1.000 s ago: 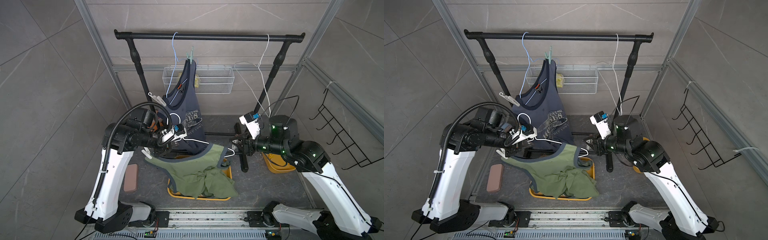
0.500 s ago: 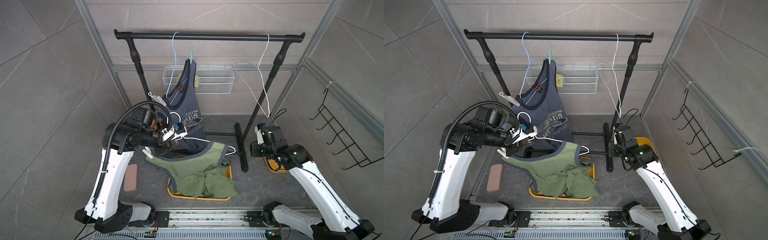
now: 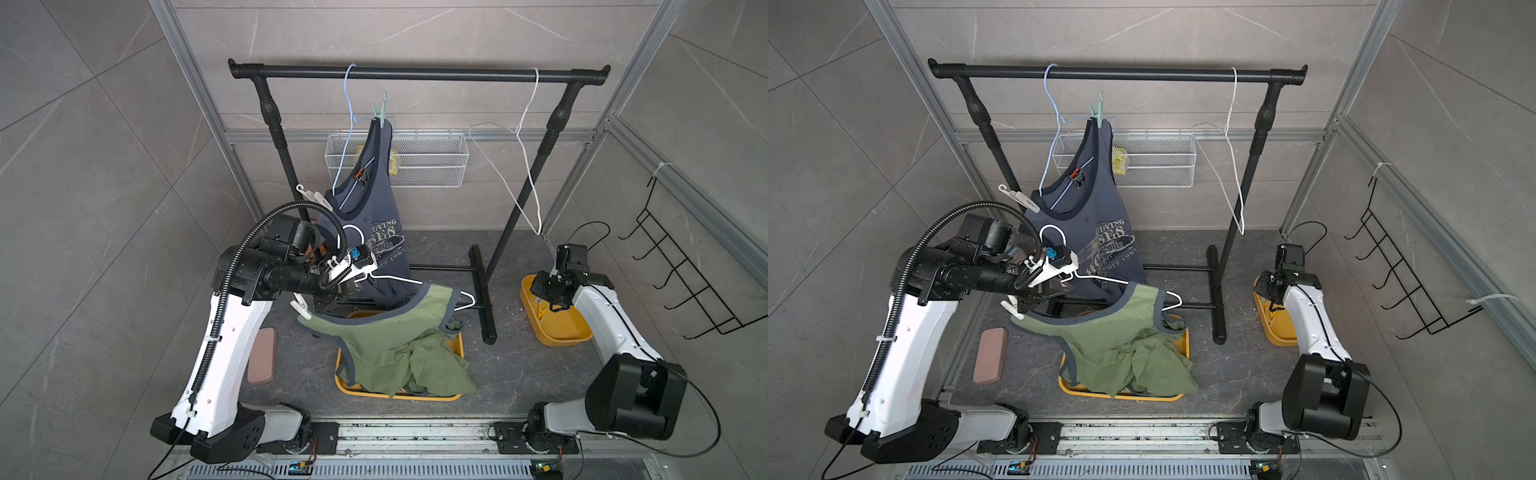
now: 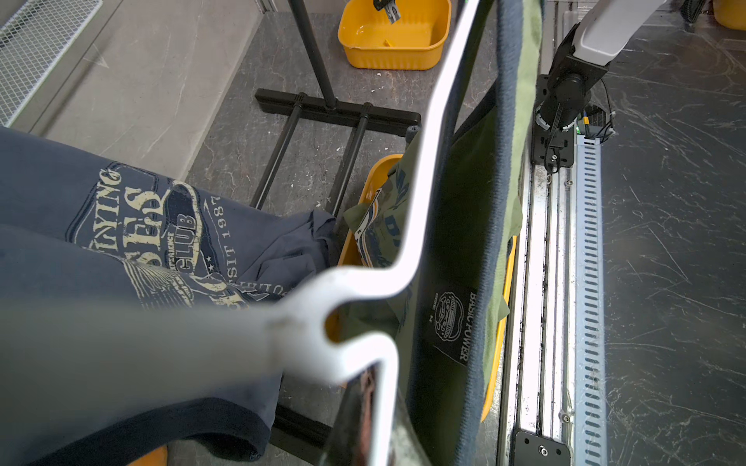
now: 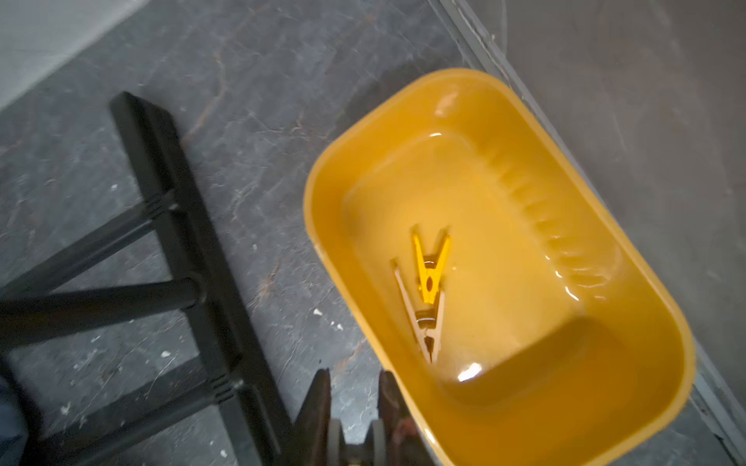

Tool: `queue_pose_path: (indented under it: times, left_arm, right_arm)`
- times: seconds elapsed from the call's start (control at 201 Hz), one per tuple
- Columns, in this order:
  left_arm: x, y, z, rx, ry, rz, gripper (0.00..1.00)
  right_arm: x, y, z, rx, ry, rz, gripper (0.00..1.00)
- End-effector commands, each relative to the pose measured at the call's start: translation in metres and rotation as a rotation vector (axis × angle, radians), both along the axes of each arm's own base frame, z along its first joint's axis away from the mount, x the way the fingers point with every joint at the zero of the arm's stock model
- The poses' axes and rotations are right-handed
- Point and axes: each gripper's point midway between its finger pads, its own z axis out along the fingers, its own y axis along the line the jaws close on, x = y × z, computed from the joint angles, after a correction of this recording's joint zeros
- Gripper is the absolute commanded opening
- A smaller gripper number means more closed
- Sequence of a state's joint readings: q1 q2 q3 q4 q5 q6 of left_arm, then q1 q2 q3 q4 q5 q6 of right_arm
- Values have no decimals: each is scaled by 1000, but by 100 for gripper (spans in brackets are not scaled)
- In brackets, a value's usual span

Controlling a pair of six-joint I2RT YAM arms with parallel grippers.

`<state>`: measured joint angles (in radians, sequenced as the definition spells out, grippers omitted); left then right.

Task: Remove the clothespins securing tank tops to the hanger
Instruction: Place the clothespin in the storage box.

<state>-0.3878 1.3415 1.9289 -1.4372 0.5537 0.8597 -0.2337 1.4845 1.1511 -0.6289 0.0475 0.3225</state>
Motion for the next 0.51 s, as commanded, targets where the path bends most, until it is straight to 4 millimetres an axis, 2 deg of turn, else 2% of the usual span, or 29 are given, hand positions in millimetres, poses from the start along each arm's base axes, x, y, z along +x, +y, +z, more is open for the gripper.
queue_pose_path:
  times: [0.0,0.149,0.393,0.503]
  left_arm:
    - [-8,-6,13,-64,-17,-23,0]
    - [-8,-7,10,-67,-6,-27,0]
    - [-6,-9,9,-70,2,-33,0]
    - [-7,-11,10,-74,4,-38,0]
  right_arm:
    - [15,-18,-10,24,-20,-66,0]
    - [20,-32,-35,13,37,-103,2]
    - [20,-43,-67,27,106,-119,18]
    - [18,-46,-74,36,121,-135,26]
